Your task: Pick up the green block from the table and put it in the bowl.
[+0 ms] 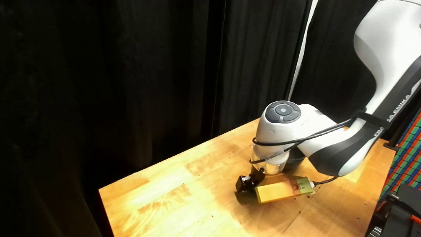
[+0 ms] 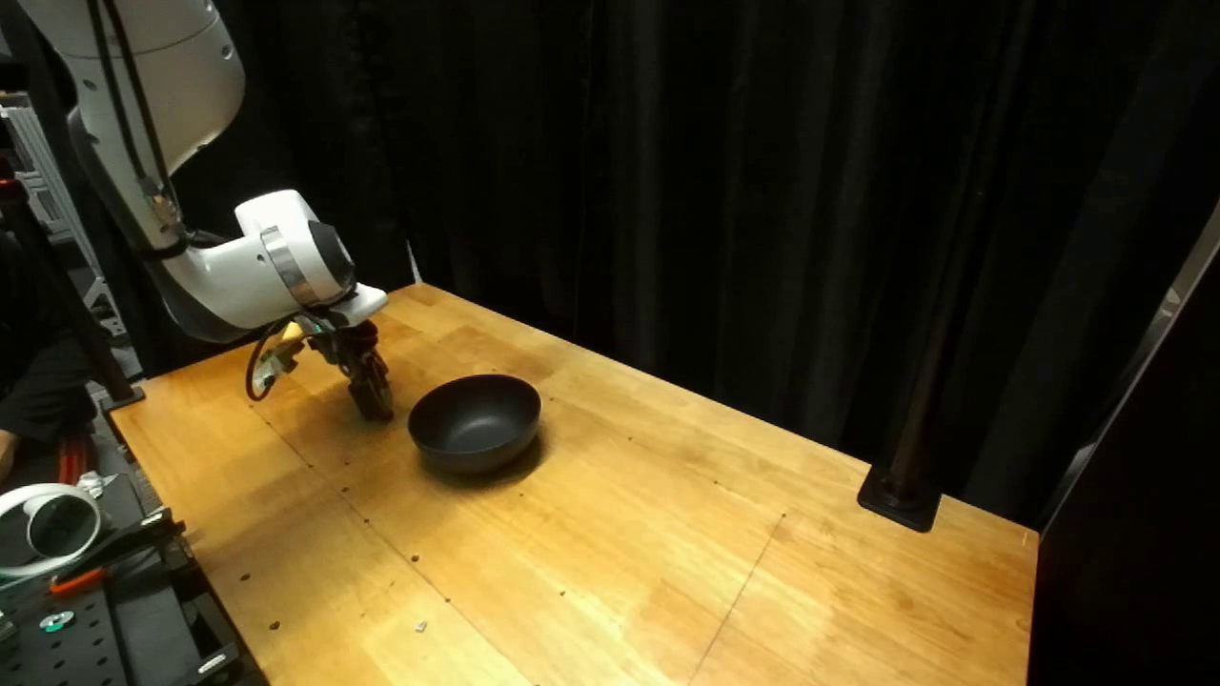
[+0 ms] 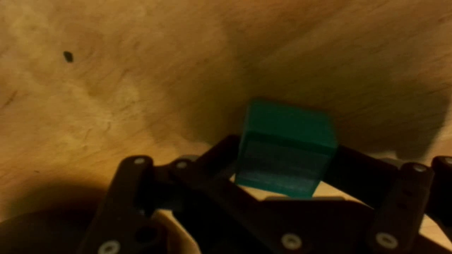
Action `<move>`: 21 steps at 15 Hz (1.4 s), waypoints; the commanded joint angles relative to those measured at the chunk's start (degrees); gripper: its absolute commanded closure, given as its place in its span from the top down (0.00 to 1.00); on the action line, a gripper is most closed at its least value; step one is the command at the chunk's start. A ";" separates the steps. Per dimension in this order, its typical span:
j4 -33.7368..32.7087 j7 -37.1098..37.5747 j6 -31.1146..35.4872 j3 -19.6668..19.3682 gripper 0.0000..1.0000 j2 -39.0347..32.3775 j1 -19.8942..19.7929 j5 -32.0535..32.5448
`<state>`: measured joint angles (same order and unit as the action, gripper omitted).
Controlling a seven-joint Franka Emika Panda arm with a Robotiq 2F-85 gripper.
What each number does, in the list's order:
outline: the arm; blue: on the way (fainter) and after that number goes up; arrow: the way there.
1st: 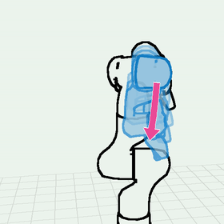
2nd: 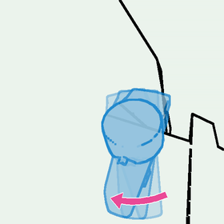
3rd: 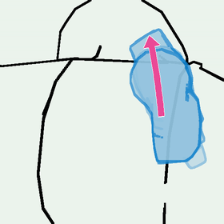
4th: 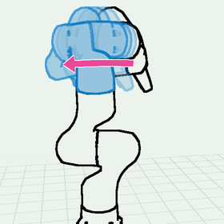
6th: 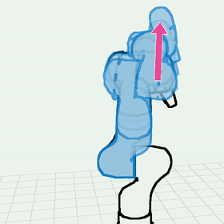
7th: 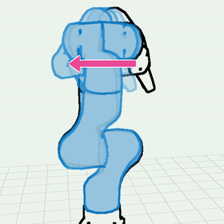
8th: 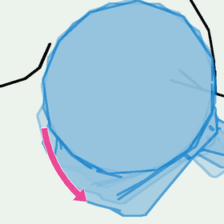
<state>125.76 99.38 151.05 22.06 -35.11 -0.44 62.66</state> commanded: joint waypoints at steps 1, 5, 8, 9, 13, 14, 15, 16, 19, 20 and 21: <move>2.72 -5.87 -3.34 -4.61 0.31 5.53 6.63 -12.34; 4.09 -11.19 -5.98 -8.21 0.28 12.84 10.96 -22.68; 2.64 -11.51 -8.16 -12.69 0.28 16.35 14.27 -24.24; 1.68 -9.96 -8.27 -14.59 0.28 16.89 15.30 -22.36; -1.11 -1.15 -9.71 -21.38 0.28 17.60 17.95 -9.61; -1.63 0.61 -10.50 -21.95 0.28 17.40 17.55 -6.98; -2.11 2.24 -11.41 -22.41 0.28 17.12 16.93 -4.80; -2.41 3.49 -12.59 -22.60 0.28 16.87 16.23 -3.37; -1.52 1.50 -15.76 -21.59 0.28 16.75 13.51 -6.62; -1.25 0.82 -16.33 -21.23 0.49 16.76 12.81 -8.08; -0.23 -1.71 -15.23 -20.51 0.78 17.52 11.50 -10.74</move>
<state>124.77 101.00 136.76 -0.29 -18.52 13.51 56.48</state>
